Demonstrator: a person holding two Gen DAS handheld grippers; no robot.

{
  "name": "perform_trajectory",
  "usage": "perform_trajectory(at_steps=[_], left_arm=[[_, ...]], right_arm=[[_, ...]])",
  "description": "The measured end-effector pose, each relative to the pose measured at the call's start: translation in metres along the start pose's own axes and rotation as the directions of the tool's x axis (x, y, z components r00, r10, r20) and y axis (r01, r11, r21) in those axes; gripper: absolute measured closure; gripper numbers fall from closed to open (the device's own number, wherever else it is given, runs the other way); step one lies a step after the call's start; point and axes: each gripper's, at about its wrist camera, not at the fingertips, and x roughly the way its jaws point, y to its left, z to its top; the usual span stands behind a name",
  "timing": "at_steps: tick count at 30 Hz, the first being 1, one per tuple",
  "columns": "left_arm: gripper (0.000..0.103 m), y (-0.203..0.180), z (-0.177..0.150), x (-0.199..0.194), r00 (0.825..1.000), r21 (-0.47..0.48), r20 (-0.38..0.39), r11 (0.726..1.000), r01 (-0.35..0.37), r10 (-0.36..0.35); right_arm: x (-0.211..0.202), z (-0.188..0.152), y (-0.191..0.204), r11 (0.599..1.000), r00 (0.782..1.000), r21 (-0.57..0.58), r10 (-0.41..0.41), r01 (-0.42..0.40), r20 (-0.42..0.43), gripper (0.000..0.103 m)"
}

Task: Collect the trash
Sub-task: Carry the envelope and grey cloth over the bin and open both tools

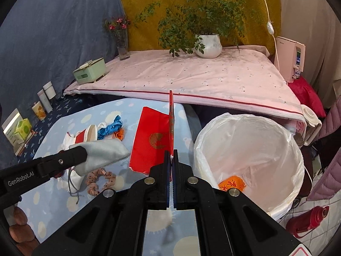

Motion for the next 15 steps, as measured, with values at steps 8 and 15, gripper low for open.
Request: perform_trajectory(at_steps=[8,15], left_arm=[[0.100,-0.060,0.020,0.003,0.995,0.082,0.021,0.992,0.096,-0.098],[0.100,-0.102,0.021,0.025,0.980,0.119,-0.026,0.973,0.198,-0.196]], right_arm=[[-0.021,0.016,-0.046,0.997,0.999,0.068,-0.028,0.025,0.040,0.101],[-0.024,0.010,-0.089,0.989,0.995,0.110,-0.100,0.097,0.027,0.101]])
